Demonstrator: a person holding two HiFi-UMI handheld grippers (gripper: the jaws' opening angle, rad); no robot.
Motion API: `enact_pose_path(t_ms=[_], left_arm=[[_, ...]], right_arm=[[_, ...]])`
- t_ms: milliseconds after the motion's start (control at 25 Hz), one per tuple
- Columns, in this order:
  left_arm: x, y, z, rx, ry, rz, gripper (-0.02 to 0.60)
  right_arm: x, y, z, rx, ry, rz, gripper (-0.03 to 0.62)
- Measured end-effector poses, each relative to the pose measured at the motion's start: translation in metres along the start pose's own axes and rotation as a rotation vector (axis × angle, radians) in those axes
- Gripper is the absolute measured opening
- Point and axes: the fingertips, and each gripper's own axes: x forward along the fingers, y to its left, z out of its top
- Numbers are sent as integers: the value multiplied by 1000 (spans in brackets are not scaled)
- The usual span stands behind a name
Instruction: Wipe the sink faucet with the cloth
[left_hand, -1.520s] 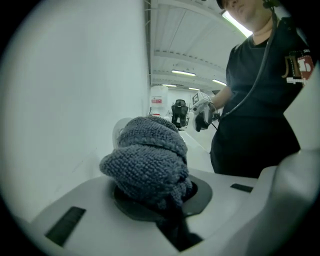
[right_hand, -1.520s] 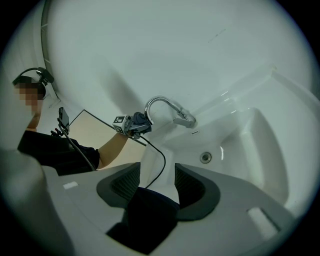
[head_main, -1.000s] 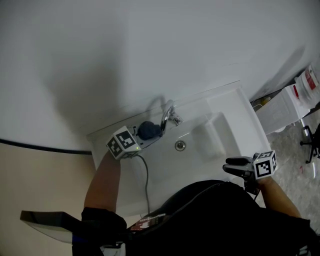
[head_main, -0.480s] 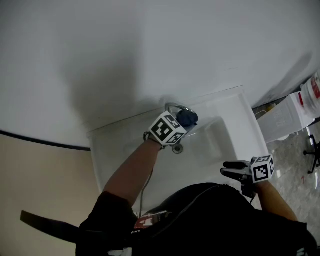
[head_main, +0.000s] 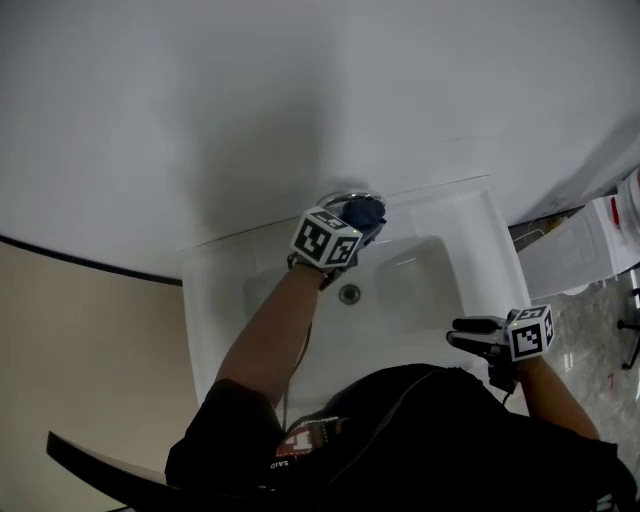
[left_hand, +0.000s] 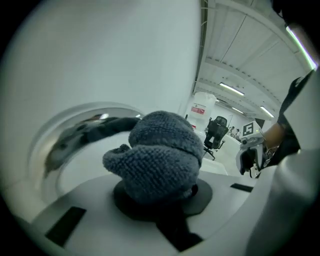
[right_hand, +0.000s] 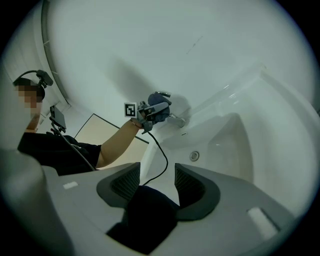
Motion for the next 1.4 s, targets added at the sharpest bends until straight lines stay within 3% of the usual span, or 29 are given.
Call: enact_pose_path(t_ms=[120, 240, 320, 400, 560, 800, 880, 1080, 1320, 1400], left_arm=[[-41, 5, -53, -78, 34, 63, 49], [-51, 43, -130, -300, 141, 200, 49], [-38, 64, -160, -317, 241, 284, 49], [-19, 75, -166, -256, 315, 344, 49], [10, 75, -154, -187, 358, 402, 49], [12, 72, -148, 192, 469, 468, 60], [12, 72, -147, 271, 469, 468, 60], [3, 68, -134, 366, 447, 483, 60], [7, 68, -132, 492, 538, 508, 60], [4, 72, -133, 439, 540, 531, 60]], right_arm=[[-6, -3, -5, 12, 8, 9, 210], [-10, -9, -16, 45, 30, -3, 210], [-9, -11, -23, 55, 48, -13, 210], [-7, -10, -27, 56, 58, -17, 210], [-9, -5, -30, 61, 51, -31, 210], [-26, -15, -41, 95, 25, -59, 210], [-26, -17, -43, 104, 23, -59, 210], [-26, -15, -38, 94, 13, -45, 210], [-28, -19, -44, 108, 22, -48, 210], [-25, -18, -43, 105, 29, -41, 210]])
